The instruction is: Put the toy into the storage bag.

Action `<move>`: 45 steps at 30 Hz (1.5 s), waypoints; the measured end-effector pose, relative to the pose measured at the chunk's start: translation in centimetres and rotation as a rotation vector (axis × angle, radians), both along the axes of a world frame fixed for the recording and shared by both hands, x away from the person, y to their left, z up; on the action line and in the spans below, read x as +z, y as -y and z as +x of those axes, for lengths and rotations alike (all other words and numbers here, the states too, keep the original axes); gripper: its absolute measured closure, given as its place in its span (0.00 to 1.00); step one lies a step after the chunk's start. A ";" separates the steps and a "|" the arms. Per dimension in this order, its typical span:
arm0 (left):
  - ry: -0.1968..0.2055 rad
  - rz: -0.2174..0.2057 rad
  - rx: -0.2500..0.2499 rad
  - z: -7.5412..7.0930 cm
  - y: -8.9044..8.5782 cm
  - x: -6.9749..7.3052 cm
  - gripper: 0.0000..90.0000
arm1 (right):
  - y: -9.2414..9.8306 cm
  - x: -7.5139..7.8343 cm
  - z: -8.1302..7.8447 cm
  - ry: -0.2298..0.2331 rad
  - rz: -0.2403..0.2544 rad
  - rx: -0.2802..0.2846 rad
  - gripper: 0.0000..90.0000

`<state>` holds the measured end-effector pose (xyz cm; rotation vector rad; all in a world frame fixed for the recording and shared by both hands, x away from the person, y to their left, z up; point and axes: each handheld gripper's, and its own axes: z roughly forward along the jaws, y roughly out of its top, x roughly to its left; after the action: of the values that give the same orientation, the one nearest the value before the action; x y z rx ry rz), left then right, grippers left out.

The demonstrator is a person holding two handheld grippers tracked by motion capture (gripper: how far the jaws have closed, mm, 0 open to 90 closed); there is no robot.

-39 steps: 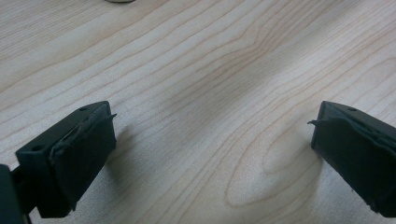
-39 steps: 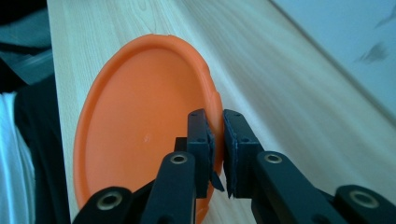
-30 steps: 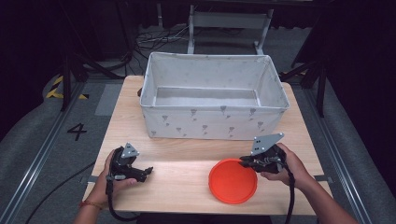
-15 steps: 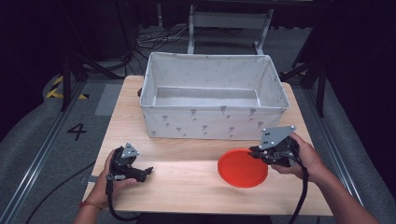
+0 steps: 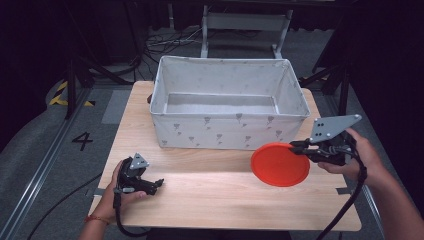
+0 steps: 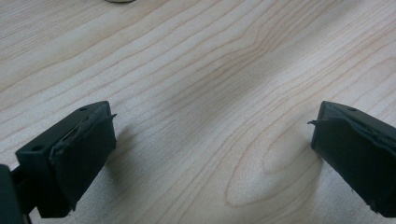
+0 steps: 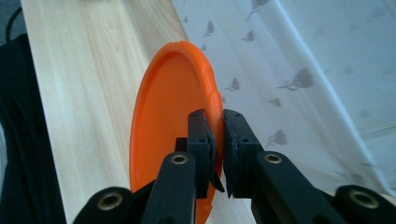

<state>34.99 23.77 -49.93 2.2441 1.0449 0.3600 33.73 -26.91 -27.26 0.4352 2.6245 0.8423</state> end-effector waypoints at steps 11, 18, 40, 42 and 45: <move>0.000 0.000 0.000 0.0 0.0 0.0 0.00 | 0.9 4.0 0.3 0.053 -0.019 -0.015 0.92; 0.001 -0.001 0.000 0.0 0.0 0.0 0.00 | 0.9 6.0 1.4 0.071 -0.019 -0.023 0.92; 0.000 -0.001 -0.006 0.0 0.0 0.0 0.00 | 1.2 11.4 7.0 0.150 -0.005 -0.134 0.92; 0.000 -0.001 -0.006 0.0 0.0 0.0 0.00 | 1.0 11.8 7.7 0.159 0.005 -0.130 0.92; -0.003 -0.004 -0.005 0.0 0.0 0.0 0.00 | 0.5 12.1 8.7 0.166 0.003 -0.134 0.92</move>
<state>35.02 23.78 -49.95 2.2443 1.0408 0.3521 42.43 -27.42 -15.16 0.5122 2.4139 0.8025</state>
